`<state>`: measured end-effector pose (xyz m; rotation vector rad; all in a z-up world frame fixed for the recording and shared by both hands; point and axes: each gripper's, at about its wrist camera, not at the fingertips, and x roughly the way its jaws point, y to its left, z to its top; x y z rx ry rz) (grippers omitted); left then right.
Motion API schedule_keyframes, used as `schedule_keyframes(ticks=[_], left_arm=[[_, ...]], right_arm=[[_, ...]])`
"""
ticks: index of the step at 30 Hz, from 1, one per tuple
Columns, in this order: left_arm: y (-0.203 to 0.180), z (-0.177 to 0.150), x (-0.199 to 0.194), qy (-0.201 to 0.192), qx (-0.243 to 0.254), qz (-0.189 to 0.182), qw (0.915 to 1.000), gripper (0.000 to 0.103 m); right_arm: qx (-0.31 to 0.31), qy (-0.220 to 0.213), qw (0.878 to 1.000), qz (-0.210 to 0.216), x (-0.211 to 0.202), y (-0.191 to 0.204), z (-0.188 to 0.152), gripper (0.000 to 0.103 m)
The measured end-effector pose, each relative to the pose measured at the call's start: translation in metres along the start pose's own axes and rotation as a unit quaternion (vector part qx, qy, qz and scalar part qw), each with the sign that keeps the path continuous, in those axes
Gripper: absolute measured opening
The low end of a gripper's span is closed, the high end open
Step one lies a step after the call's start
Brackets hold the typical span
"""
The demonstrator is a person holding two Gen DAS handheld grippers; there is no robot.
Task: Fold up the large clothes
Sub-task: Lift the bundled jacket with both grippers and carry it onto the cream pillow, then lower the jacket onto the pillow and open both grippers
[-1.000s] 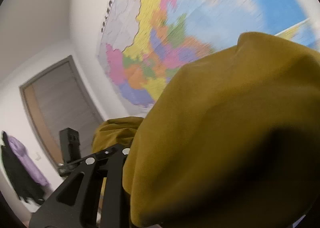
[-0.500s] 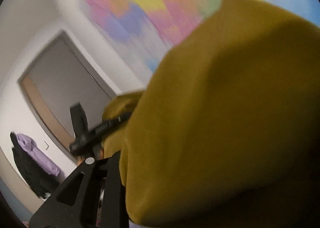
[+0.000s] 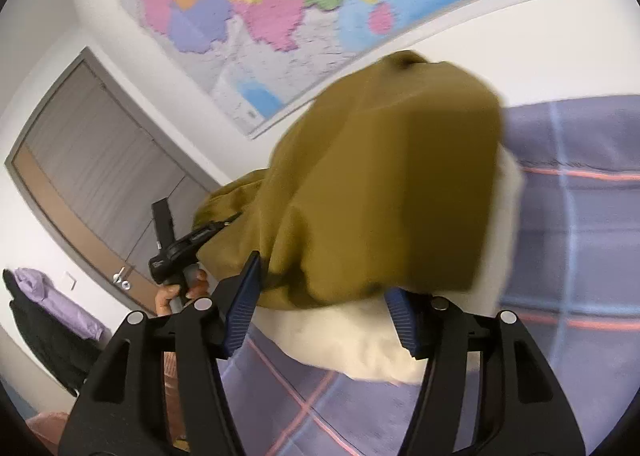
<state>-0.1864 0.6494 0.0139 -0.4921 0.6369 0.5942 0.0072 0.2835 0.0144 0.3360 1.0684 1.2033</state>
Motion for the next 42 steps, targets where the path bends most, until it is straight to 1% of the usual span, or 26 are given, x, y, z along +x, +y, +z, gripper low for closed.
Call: schedule_keyframes(ticks=[4, 5, 7, 8, 9, 10, 11, 12, 15, 16, 17, 18, 19, 20, 23, 25, 27, 28, 29, 30, 32, 33, 35, 37, 40, 42], left_arm=[[0.0, 0.002, -0.003, 0.004, 0.0, 0.005, 1.0, 0.057], [0.001, 0.002, -0.002, 0.009, -0.003, 0.009, 0.9999, 0.059], [0.003, 0.002, -0.001, 0.019, -0.011, 0.016, 0.9996, 0.063], [0.003, 0.001, 0.0, 0.025, -0.013, 0.029, 0.9992, 0.069], [0.004, 0.001, 0.002, 0.033, -0.015, 0.044, 0.9984, 0.074], [0.003, 0.001, 0.001, 0.039, -0.02, 0.066, 0.9968, 0.082], [0.002, 0.0, -0.002, 0.038, -0.02, 0.074, 0.9964, 0.082], [-0.001, -0.001, -0.006, 0.036, -0.014, 0.084, 0.9957, 0.082], [-0.013, -0.004, -0.023, 0.026, 0.008, 0.117, 0.9928, 0.083], [-0.016, -0.006, -0.029, 0.026, 0.009, 0.127, 0.9916, 0.083], [-0.018, -0.008, -0.04, 0.021, 0.004, 0.131, 0.9912, 0.083], [-0.02, -0.009, -0.049, 0.011, -0.001, 0.128, 0.9917, 0.083], [-0.022, -0.011, -0.061, -0.003, -0.006, 0.126, 0.992, 0.083], [-0.025, -0.013, -0.074, -0.018, -0.003, 0.125, 0.992, 0.083], [-0.037, -0.018, -0.105, -0.061, 0.013, 0.106, 0.9925, 0.083], [-0.05, -0.019, -0.105, -0.056, 0.048, 0.08, 0.9941, 0.085], [-0.06, -0.021, -0.094, -0.049, 0.067, 0.081, 0.9932, 0.084], [-0.063, -0.022, -0.088, -0.042, 0.072, 0.076, 0.9936, 0.084], [-0.066, -0.023, -0.08, -0.031, 0.073, 0.058, 0.9952, 0.084], [-0.069, -0.024, -0.075, -0.025, 0.072, 0.052, 0.9957, 0.084], [-0.079, -0.027, -0.068, -0.024, 0.081, 0.05, 0.9952, 0.084], [-0.083, -0.031, -0.069, -0.026, 0.084, 0.051, 0.9948, 0.084], [-0.093, -0.035, -0.069, -0.031, 0.095, 0.047, 0.9939, 0.084], [-0.102, -0.039, -0.069, -0.035, 0.107, 0.053, 0.9922, 0.084], [-0.113, -0.045, -0.069, -0.038, 0.125, 0.056, 0.9899, 0.084], [-0.12, -0.049, -0.069, -0.039, 0.136, 0.057, 0.9884, 0.084]], right_arm=[[0.027, -0.012, 1.0, -0.01, -0.004, -0.008, 0.0, 0.058], [0.038, -0.017, 0.999, -0.015, -0.006, -0.009, -0.001, 0.061], [0.035, -0.022, 0.999, -0.029, -0.014, -0.008, -0.006, 0.061], [0.021, -0.027, 0.999, -0.03, -0.022, -0.006, -0.009, 0.061], [-0.003, -0.037, 0.998, -0.054, -0.031, 0.0, -0.01, 0.061], [-0.019, -0.045, 0.996, -0.075, -0.037, -0.001, -0.012, 0.061], [-0.039, -0.058, 0.991, -0.111, -0.047, -0.001, -0.012, 0.063], [-0.044, -0.07, 0.989, -0.124, -0.054, -0.003, -0.008, 0.065], [-0.053, -0.075, 0.985, -0.149, -0.051, -0.013, 0.01, 0.067], [-0.056, -0.06, 0.988, -0.134, -0.042, -0.016, 0.016, 0.067], [-0.053, -0.046, 0.99, -0.126, -0.036, -0.02, 0.018, 0.054], [-0.052, -0.037, 0.99, -0.123, -0.031, -0.022, 0.019, 0.028], [-0.059, -0.025, 0.991, -0.118, -0.026, -0.022, 0.018, 0.019], [-0.065, -0.011, 0.991, -0.119, -0.02, -0.022, 0.015, 0.011], [-0.077, 0.026, 0.989, -0.123, -0.013, -0.022, -0.003, 0.008], [-0.078, 0.055, 0.986, -0.14, -0.01, -0.027, -0.011, 0.011], [-0.095, 0.057, 0.981, -0.156, -0.014, -0.021, -0.008, 0.015], [-0.101, 0.045, 0.98, -0.166, -0.021, -0.015, -0.006, 0.016], [-0.105, 0.033, 0.979, -0.17, -0.028, -0.011, -0.004, 0.021], [-0.117, 0.011, 0.976, -0.183, -0.037, -0.002, 0.001, 0.029], [-0.145, -0.04, 0.966, -0.212, -0.05, 0.018, 0.012, 0.039], [-0.162, -0.053, 0.965, -0.201, -0.05, 0.031, 0.02, 0.047], [-0.189, -0.061, 0.963, -0.18, -0.041, 0.051, 0.033, 0.06], [-0.217, -0.059, 0.96, -0.166, -0.02, 0.067, 0.046, 0.06], [-0.225, -0.029, 0.964, -0.139, 0.013, 0.073, 0.057, 0.055], [-0.224, -0.008, 0.962, -0.157, 0.041, 0.068, 0.061, 0.054]])
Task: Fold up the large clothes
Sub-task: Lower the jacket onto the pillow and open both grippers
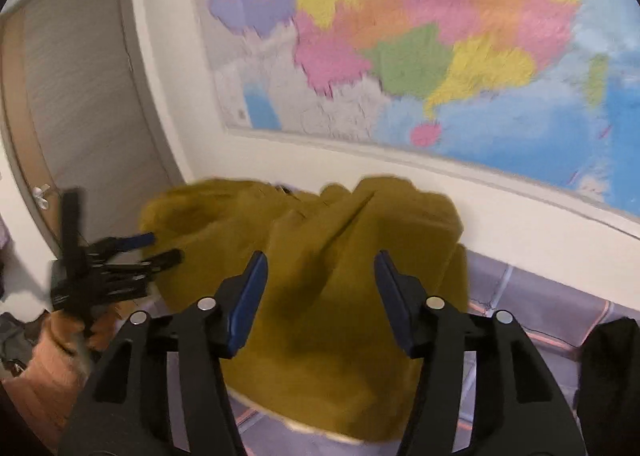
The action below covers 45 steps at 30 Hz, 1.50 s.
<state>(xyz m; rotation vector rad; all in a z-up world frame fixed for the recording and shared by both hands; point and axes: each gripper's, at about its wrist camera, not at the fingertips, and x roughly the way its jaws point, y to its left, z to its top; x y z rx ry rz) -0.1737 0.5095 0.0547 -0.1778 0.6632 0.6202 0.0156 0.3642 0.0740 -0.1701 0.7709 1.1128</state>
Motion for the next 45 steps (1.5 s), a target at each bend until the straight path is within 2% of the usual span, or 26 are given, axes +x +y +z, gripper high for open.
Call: schedule_keyframes(ticks=[1, 3, 4, 8, 13, 16, 20, 23, 25, 28, 31, 33, 35, 41, 45], left_arm=[[-0.003, -0.001, 0.0, 0.0, 0.005, 0.002, 1.0, 0.084], [-0.007, -0.003, 0.001, 0.0, 0.012, 0.001, 0.9999, 0.085], [-0.009, -0.004, 0.003, 0.003, 0.014, -0.004, 0.9999, 0.085], [-0.011, -0.008, 0.014, 0.009, 0.014, -0.006, 0.9998, 0.086], [-0.011, -0.009, 0.017, 0.007, 0.008, -0.004, 0.9999, 0.088], [-0.013, -0.012, 0.01, 0.0, 0.006, 0.0, 1.0, 0.088], [-0.023, -0.019, -0.006, -0.02, 0.011, -0.008, 0.9997, 0.091], [-0.034, -0.025, -0.007, -0.018, 0.025, -0.022, 0.9993, 0.092], [-0.041, -0.03, -0.001, -0.015, 0.033, -0.008, 0.9993, 0.093], [-0.047, -0.035, 0.004, -0.013, 0.035, 0.01, 0.9992, 0.093], [-0.05, -0.038, -0.005, -0.018, 0.027, 0.005, 0.9994, 0.094], [-0.052, -0.04, -0.011, -0.023, 0.021, 0.003, 0.9995, 0.096], [-0.055, -0.045, -0.019, -0.029, 0.019, 0.007, 0.9994, 0.096], [-0.068, -0.057, -0.043, -0.041, 0.02, 0.01, 0.9989, 0.096], [-0.078, -0.067, -0.054, -0.043, 0.017, 0.015, 0.9988, 0.096]], right_arm=[[0.005, 0.014, 1.0, 0.001, 0.013, -0.002, -0.003, 0.053], [0.022, 0.049, 0.999, 0.005, 0.027, -0.01, -0.02, 0.044], [0.039, 0.072, 0.997, 0.009, 0.039, -0.017, -0.03, 0.044], [0.073, 0.089, 0.993, 0.035, 0.049, -0.034, -0.045, 0.042], [0.068, 0.088, 0.993, 0.037, 0.039, -0.032, -0.04, 0.043], [0.065, 0.055, 0.996, 0.038, 0.021, -0.029, -0.041, 0.045], [0.026, 0.022, 0.999, 0.039, -0.007, -0.013, -0.055, 0.045], [0.005, 0.046, 0.998, 0.046, -0.001, -0.003, -0.07, 0.045], [0.004, 0.061, 0.997, 0.037, 0.009, -0.004, -0.079, 0.045], [0.014, 0.051, 0.998, 0.038, 0.01, -0.005, -0.082, 0.046], [0.018, 0.04, 0.998, 0.04, 0.002, -0.004, -0.083, 0.055], [0.008, 0.035, 0.999, 0.038, -0.002, 0.001, -0.085, 0.069], [0.007, 0.033, 0.999, 0.034, -0.005, 0.004, -0.087, 0.078], [-0.002, 0.025, 0.999, 0.023, -0.02, 0.011, -0.099, 0.08], [-0.009, 0.015, 1.0, 0.014, -0.033, 0.017, -0.108, 0.09]])
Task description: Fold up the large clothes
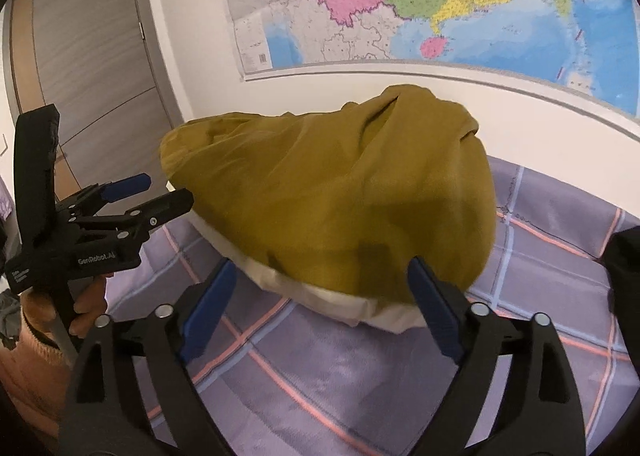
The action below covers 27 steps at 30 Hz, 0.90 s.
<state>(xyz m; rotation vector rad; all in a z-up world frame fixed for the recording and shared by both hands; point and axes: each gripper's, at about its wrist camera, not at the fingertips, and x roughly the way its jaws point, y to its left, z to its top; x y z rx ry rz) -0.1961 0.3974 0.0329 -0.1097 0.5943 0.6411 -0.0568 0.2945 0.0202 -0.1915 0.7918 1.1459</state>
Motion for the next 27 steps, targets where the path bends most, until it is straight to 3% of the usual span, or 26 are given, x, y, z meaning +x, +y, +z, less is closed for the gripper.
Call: schedule_keyframes(ticks=[5, 13, 27], left_arm=[[-0.01, -0.017, -0.007, 0.014, -0.02, 0.001, 0.9997, 0.096], [-0.019, -0.037, -0.024, 0.015, -0.049, -0.025, 0.9984, 0.096], [-0.031, -0.054, -0.053, 0.005, -0.046, 0.007, 0.9989, 0.096]], right_arm=[[-0.004, -0.015, 1.0, -0.008, -0.016, 0.006, -0.01, 0.097], [-0.007, -0.024, 1.0, -0.02, -0.034, 0.014, -0.029, 0.097], [0.003, -0.03, 1.0, -0.011, -0.058, 0.028, -0.055, 0.097]])
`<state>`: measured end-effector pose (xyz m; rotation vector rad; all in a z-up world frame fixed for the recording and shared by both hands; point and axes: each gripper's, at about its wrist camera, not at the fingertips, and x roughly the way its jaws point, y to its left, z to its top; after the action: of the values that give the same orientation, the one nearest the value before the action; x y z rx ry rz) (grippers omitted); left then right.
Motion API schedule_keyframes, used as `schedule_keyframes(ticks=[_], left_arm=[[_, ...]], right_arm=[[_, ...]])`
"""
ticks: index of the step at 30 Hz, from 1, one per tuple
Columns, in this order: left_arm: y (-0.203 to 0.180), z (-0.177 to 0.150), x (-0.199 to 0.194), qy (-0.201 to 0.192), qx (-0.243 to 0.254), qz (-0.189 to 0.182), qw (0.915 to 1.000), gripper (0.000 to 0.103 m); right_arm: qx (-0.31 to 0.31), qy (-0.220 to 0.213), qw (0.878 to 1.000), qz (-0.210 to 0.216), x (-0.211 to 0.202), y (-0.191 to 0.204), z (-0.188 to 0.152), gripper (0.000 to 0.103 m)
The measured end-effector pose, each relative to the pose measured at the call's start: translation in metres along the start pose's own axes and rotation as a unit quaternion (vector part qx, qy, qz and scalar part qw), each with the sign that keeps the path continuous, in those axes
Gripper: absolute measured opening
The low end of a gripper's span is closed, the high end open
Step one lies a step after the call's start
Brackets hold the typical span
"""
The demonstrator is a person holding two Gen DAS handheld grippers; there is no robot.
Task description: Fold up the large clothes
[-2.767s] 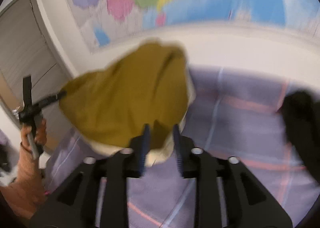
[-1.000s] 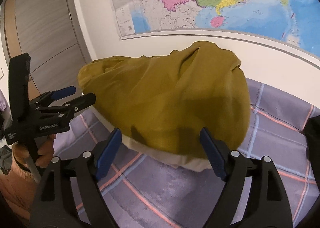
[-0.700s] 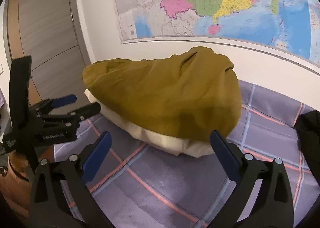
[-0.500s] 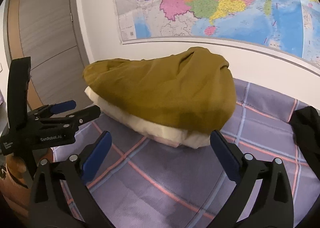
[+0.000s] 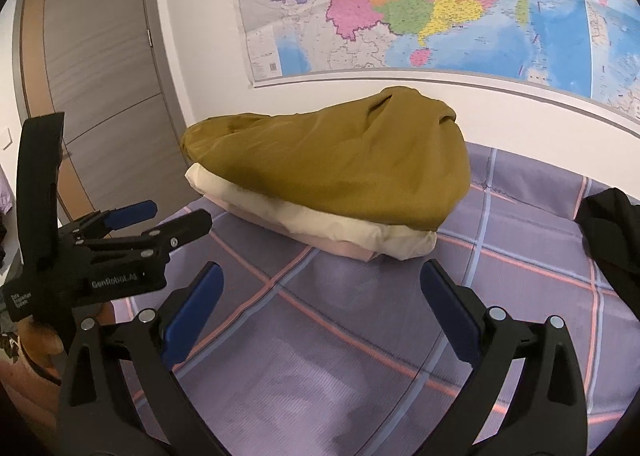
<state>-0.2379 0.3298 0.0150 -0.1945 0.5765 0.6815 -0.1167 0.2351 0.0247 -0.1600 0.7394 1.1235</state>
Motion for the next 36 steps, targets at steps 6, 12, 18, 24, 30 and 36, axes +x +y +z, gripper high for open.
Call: schedule_keyframes(ticks=[6, 12, 18, 24, 30, 36], left_arm=[[-0.006, -0.002, -0.011, -0.009, 0.014, 0.011, 0.9998, 0.096], [-0.01, -0.006, -0.018, -0.009, 0.016, 0.007, 0.9998, 0.096], [-0.01, -0.008, -0.021, -0.007, 0.012, 0.011, 0.9999, 0.096], [-0.01, -0.01, -0.024, -0.005, 0.011, 0.011, 0.9999, 0.096], [-0.01, -0.014, -0.022, 0.004, 0.01, 0.011, 0.9999, 0.096], [-0.01, -0.016, -0.022, 0.01, 0.009, 0.013, 0.9998, 0.096]], right_arm=[[0.003, -0.001, 1.0, 0.003, -0.007, 0.004, -0.007, 0.097], [0.003, -0.004, 1.0, 0.007, -0.013, 0.007, -0.011, 0.097], [0.01, -0.004, 1.0, 0.009, -0.016, 0.005, -0.014, 0.097], [0.011, -0.004, 1.0, 0.014, -0.018, 0.006, -0.016, 0.097], [0.012, -0.005, 1.0, 0.015, -0.02, 0.007, -0.017, 0.097], [0.012, -0.007, 1.0, 0.014, -0.022, 0.008, -0.018, 0.097]])
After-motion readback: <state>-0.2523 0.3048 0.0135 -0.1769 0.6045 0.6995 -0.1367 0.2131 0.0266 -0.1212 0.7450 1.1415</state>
